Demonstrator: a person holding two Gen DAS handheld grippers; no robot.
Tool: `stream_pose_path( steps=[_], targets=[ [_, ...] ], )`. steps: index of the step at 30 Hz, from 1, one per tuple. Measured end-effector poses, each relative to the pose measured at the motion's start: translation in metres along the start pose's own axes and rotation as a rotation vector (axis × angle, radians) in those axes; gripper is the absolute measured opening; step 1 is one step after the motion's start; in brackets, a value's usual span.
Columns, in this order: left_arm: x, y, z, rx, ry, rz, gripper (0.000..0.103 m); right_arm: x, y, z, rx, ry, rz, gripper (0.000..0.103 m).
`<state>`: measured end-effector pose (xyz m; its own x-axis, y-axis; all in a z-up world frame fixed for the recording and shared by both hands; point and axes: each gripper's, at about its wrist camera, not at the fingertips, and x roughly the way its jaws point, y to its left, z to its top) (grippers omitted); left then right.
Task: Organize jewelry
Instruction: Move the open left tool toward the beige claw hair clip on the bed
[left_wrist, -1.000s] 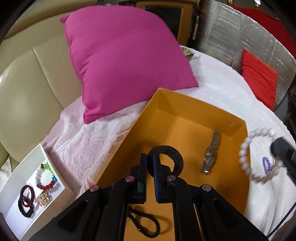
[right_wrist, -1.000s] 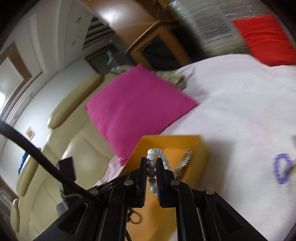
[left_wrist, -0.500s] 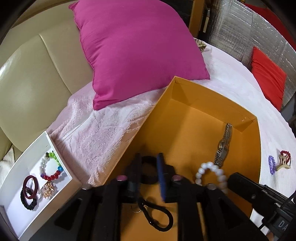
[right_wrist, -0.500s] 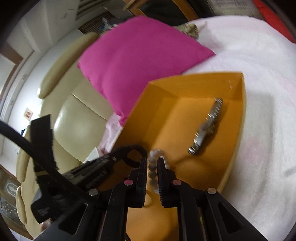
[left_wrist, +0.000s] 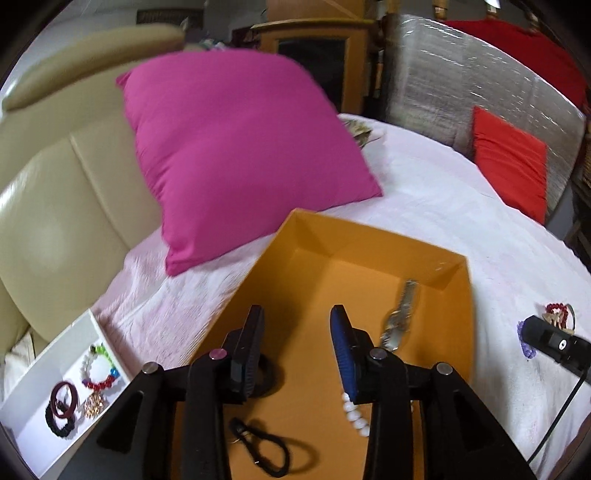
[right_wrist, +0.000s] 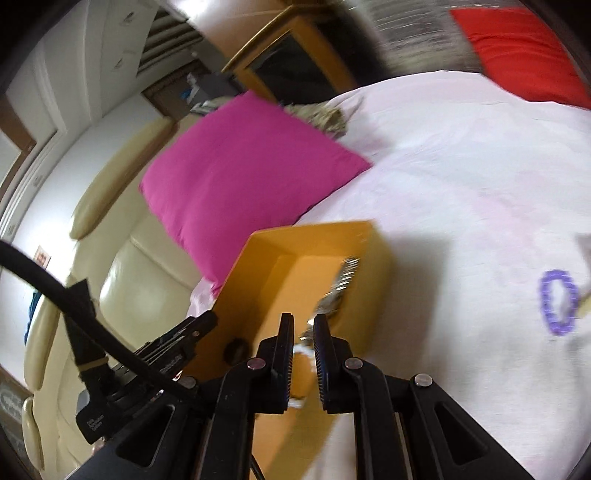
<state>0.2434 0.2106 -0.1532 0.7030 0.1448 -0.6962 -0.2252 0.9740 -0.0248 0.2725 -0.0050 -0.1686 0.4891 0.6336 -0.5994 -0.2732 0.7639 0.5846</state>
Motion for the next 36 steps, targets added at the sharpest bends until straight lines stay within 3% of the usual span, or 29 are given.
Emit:
stream_pose_path(
  steps=[7, 15, 23, 28, 36],
  targets=[
    [-0.010, -0.044, -0.001, 0.087, -0.060, -0.011, 0.042, -0.049, -0.053, 0.015, 0.091, -0.061, -0.032, 0.014],
    [-0.018, -0.112, -0.006, 0.194, -0.085, -0.133, 0.042, -0.117, -0.123, 0.023, 0.207, -0.147, -0.090, 0.014],
    [-0.013, -0.220, -0.033, 0.347, -0.035, -0.348, 0.054, -0.185, -0.202, 0.015, 0.402, -0.239, -0.162, 0.014],
    [0.001, -0.274, -0.046, 0.413, -0.032, -0.413, 0.055, -0.212, -0.248, 0.002, 0.496, -0.247, -0.213, 0.014],
    [0.036, -0.326, -0.056, 0.396, 0.055, -0.481, 0.055, -0.246, -0.303, -0.018, 0.607, -0.251, -0.257, 0.014]
  ],
)
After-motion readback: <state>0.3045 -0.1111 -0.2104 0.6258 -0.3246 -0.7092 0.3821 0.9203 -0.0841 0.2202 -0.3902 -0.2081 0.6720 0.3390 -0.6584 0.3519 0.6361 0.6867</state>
